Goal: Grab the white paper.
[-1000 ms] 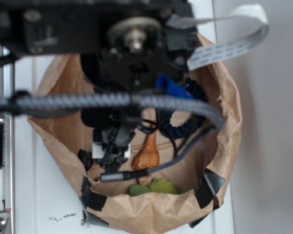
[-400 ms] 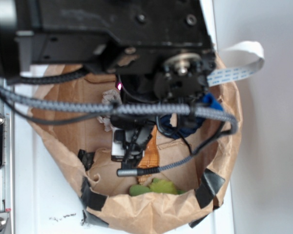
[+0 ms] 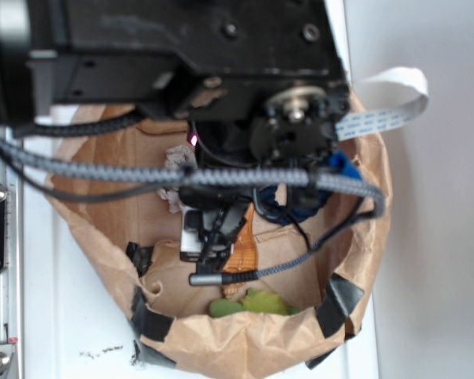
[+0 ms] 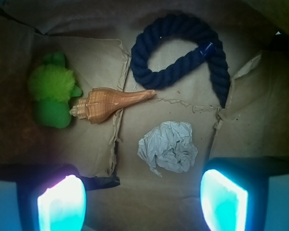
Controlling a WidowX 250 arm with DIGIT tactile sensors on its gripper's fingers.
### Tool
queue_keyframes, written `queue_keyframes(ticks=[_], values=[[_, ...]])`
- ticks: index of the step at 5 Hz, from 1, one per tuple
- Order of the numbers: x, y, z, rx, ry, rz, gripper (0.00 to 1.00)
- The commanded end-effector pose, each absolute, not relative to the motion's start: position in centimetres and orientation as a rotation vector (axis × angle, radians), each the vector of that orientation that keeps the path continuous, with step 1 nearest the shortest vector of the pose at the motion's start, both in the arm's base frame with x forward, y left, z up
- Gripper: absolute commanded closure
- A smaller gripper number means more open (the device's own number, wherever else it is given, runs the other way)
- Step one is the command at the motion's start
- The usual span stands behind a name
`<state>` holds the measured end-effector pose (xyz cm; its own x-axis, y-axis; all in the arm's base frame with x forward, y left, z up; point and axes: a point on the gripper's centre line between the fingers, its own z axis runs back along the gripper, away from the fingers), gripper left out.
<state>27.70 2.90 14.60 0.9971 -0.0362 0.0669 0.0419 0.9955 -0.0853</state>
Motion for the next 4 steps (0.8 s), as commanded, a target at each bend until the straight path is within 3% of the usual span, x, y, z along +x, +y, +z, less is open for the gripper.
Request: queue_keyframes(ticks=[1,2,3,4], values=[[29.6,4.0,10.5,-0.039,-0.202,-0.016,0.00],[30.0,3.6,8.2,-0.026,-0.250,-0.007,0.00],[29.7,3.7,7.0,-0.022,-0.189,0.017,0.00],[28.8,4.3,6.6,0.012,-0.197,0.039,0.00]])
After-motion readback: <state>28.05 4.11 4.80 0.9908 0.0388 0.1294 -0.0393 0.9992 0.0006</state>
